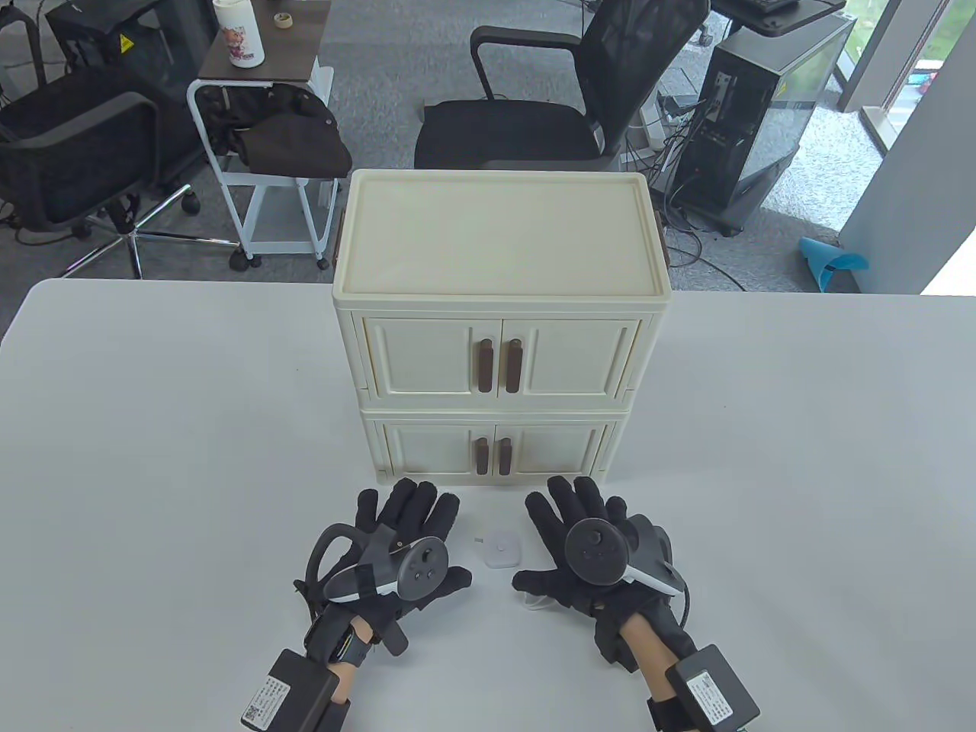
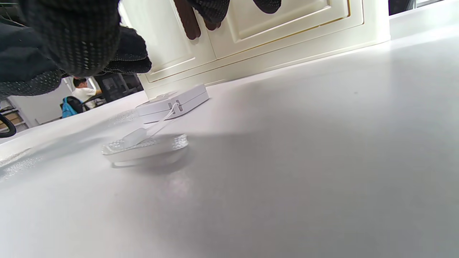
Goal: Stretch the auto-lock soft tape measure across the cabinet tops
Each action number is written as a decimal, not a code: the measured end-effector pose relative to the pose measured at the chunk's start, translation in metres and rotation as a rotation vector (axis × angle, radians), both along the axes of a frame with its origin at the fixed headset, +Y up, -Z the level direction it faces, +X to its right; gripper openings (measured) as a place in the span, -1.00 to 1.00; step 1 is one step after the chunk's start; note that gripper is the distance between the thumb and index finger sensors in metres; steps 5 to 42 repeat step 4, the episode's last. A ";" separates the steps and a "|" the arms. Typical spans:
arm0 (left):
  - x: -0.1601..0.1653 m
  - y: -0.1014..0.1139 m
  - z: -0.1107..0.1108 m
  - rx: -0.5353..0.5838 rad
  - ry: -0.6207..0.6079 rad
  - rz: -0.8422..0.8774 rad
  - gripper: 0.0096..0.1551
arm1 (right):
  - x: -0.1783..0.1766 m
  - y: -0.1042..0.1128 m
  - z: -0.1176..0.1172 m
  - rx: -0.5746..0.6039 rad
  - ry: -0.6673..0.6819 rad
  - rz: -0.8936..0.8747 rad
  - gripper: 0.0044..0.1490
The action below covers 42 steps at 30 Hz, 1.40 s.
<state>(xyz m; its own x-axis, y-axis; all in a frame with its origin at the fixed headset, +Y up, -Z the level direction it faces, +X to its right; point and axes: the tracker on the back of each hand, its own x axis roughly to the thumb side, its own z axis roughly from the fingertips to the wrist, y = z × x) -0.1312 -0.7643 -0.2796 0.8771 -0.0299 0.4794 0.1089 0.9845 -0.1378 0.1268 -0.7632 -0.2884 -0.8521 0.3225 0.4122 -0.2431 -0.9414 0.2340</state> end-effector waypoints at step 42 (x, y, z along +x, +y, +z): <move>0.000 0.000 0.000 0.003 0.002 -0.005 0.19 | 0.001 0.000 0.000 -0.001 -0.001 0.008 0.24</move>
